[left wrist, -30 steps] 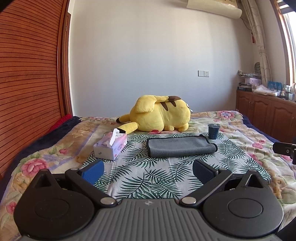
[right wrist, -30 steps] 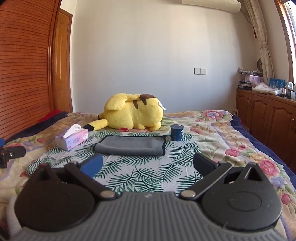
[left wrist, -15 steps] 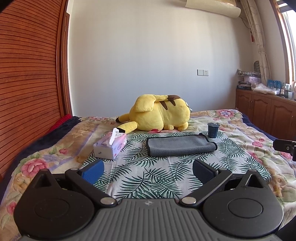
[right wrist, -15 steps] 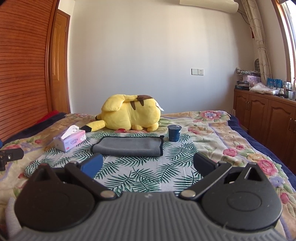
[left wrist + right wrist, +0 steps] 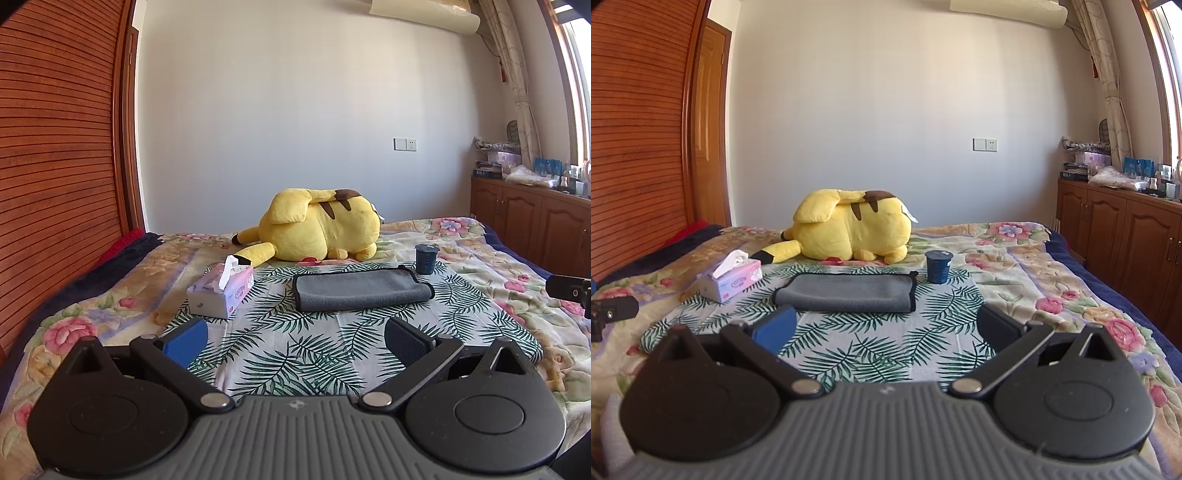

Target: Fold towel

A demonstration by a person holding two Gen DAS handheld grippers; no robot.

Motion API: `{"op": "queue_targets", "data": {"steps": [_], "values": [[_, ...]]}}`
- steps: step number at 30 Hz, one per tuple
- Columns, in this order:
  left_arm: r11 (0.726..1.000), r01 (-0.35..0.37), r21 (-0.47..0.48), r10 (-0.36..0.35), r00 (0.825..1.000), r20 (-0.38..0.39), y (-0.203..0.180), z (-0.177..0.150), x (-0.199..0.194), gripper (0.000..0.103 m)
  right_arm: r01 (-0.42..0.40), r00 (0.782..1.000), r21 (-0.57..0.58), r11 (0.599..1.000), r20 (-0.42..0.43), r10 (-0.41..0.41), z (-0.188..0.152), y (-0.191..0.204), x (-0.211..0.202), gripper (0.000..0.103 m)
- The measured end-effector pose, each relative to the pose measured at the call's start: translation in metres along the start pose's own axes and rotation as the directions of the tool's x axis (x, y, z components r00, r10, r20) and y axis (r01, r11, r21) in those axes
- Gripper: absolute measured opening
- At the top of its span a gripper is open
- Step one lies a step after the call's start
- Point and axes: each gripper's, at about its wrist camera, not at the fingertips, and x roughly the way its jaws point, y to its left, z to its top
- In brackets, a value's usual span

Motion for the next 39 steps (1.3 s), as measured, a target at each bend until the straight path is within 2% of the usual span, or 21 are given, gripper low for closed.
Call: {"op": "queue_targets", "data": {"steps": [39], "values": [[1.000, -0.001, 0.004, 0.001, 1.000, -0.003, 0.0054, -0.0006, 0.0022, 0.085, 0.001, 1.000, 0.000, 1.000, 0.002, -0.001, -0.0007, 0.0010, -0.0003, 0.103]]}}
